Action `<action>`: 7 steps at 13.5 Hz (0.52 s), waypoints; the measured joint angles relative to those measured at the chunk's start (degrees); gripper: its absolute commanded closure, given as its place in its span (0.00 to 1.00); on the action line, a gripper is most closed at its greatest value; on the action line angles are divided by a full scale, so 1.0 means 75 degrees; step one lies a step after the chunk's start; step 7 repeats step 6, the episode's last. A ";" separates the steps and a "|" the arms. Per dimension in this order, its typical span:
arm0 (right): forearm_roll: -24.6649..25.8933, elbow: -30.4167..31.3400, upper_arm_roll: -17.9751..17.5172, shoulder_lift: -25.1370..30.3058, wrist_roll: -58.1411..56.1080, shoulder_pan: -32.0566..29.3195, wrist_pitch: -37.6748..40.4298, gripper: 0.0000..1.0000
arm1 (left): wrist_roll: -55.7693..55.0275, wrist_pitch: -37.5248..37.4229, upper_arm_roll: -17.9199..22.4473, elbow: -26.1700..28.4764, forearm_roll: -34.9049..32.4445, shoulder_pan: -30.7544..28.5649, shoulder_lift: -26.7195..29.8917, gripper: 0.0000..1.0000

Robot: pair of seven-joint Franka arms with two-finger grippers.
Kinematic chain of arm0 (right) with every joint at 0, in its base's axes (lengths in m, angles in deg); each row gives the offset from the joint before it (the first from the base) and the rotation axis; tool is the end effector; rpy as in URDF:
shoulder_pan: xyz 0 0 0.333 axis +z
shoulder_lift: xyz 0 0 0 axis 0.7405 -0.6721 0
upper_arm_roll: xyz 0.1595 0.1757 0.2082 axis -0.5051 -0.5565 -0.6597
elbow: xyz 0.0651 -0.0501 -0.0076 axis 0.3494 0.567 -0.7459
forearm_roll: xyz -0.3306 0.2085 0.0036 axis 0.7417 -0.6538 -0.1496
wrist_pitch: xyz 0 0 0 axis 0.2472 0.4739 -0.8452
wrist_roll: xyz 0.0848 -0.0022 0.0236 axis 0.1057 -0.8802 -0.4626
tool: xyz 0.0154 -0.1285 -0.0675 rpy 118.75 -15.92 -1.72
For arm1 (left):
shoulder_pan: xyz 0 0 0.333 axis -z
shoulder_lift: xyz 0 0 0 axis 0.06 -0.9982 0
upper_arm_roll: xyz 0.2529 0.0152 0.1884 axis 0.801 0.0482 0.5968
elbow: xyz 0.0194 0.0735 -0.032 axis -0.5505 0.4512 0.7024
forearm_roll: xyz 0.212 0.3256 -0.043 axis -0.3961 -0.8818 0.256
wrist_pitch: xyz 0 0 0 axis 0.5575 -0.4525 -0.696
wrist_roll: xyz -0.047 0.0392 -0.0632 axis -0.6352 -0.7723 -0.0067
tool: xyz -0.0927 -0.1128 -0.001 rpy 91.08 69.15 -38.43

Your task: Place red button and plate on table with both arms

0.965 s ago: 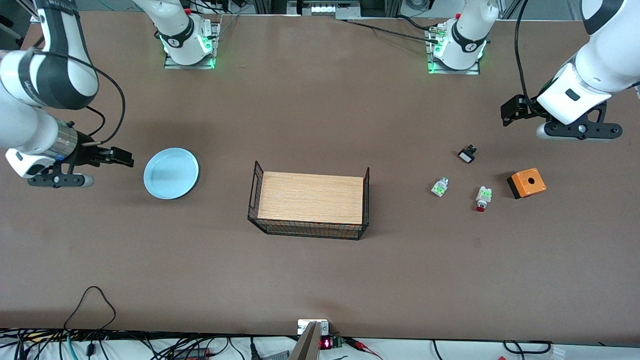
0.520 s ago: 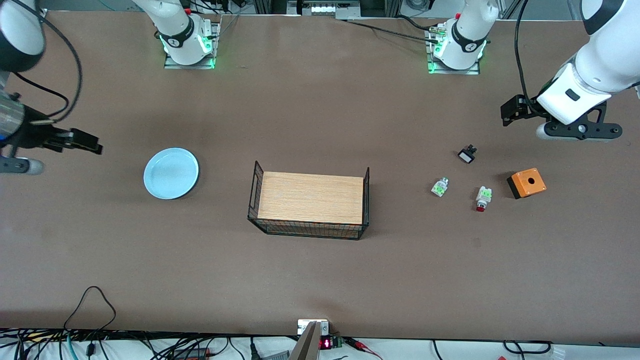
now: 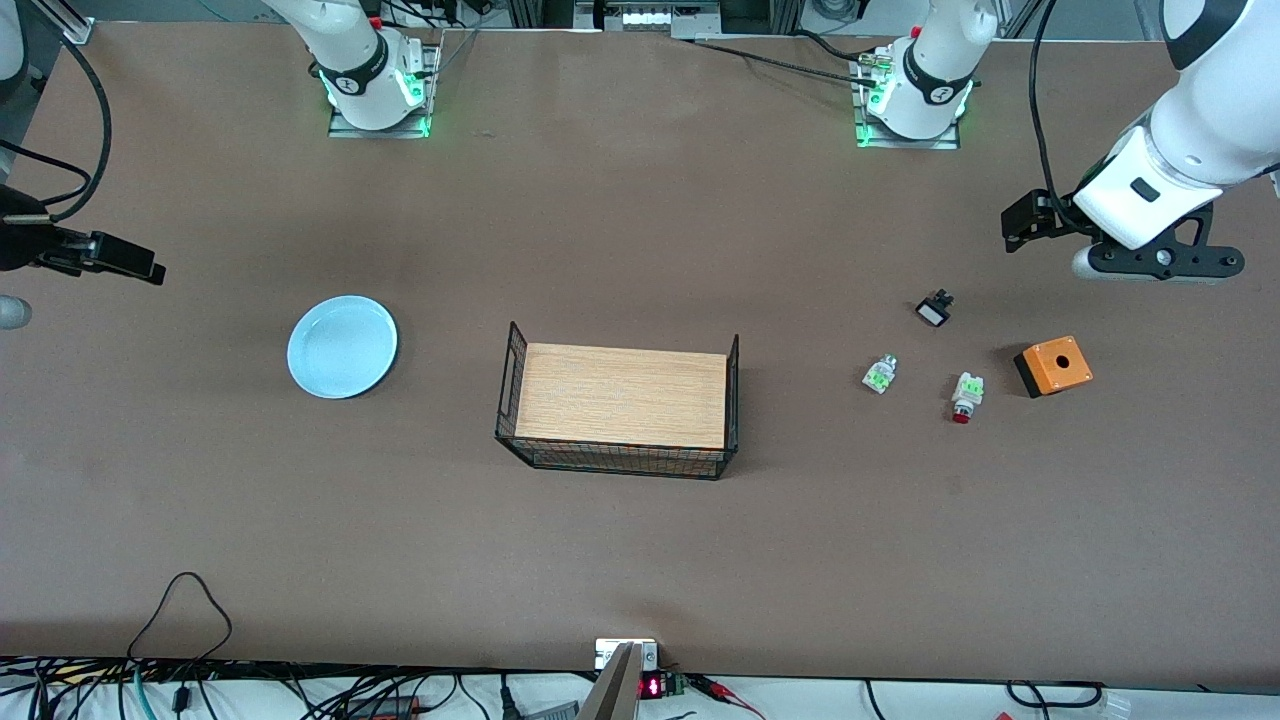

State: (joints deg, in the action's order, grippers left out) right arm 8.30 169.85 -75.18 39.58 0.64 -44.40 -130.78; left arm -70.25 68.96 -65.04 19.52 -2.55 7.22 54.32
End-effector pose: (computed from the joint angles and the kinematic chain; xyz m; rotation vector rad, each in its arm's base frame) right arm 0.5870 -0.0363 0.5322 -3.1251 0.1503 0.1875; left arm 0.5337 -0.0676 0.5334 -3.0885 0.0688 0.1609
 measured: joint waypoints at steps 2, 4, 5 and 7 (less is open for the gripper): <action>0.0000 0.0415 0.0009 0.0186 -0.0149 0.0000 -0.0376 0.00 | 0.0000 -0.0001 -0.0001 0.0000 0.0000 0.0001 -0.0001 0.00; 0.0000 0.0704 0.0010 0.0441 -0.0159 0.0006 -0.0370 0.00 | 0.0000 -0.0001 -0.0006 0.0000 0.0000 0.0009 -0.0002 0.00; 0.0000 0.0768 0.0010 0.0547 -0.0159 0.0015 -0.0332 0.00 | 0.0000 -0.0001 -0.0006 0.0000 0.0000 0.0010 -0.0002 0.00; 0.0000 0.0809 0.0010 0.0623 -0.0159 0.0025 -0.0308 0.00 | 0.0042 -0.0001 -0.0006 0.0000 0.0000 0.0009 -0.0002 0.00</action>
